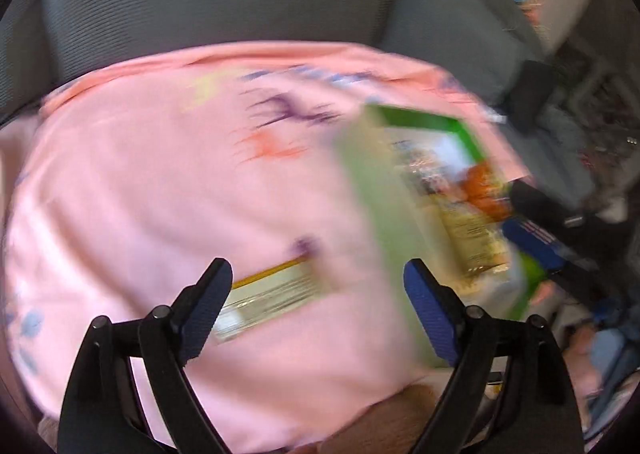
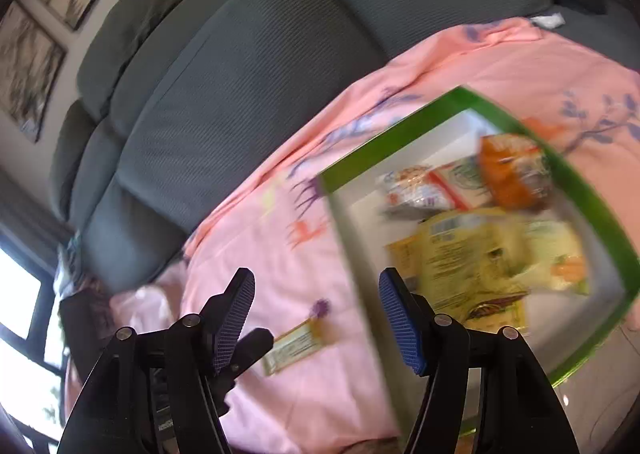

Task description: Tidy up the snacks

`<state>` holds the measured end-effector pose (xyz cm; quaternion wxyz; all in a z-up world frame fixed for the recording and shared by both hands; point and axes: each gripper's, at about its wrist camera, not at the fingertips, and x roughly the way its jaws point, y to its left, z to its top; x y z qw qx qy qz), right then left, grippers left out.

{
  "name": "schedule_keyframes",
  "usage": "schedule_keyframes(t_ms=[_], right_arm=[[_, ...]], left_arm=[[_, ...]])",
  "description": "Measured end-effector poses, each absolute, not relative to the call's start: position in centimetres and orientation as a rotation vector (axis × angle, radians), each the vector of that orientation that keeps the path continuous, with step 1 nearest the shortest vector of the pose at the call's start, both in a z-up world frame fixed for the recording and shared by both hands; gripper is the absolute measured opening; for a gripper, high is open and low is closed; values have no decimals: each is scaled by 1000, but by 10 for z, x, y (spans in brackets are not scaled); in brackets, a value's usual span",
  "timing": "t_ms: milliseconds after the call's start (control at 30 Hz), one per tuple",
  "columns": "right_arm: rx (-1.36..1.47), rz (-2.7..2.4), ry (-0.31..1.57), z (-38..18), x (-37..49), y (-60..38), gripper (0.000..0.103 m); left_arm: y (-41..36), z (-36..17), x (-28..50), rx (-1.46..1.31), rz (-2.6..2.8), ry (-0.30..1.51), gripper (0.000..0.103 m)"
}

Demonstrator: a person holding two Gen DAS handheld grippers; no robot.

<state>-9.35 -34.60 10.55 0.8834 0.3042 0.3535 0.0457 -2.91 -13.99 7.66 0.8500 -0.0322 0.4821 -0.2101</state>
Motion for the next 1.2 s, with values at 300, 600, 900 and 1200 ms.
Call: schedule_keyframes(t_ms=[300, 600, 900, 1200], right_arm=[[423, 142, 999, 47, -26, -252, 66], [480, 205, 1121, 5, -5, -245, 62], [492, 163, 938, 57, -42, -264, 55], [569, -48, 668, 117, -115, -345, 55]], left_arm=[[-87, 13, -22, -225, -316, 1181, 87], [-108, 6, -13, -173, -365, 1136, 40], [-138, 65, -33, -90, -471, 931, 40], [-219, 111, -61, -22, -728, 765, 43]])
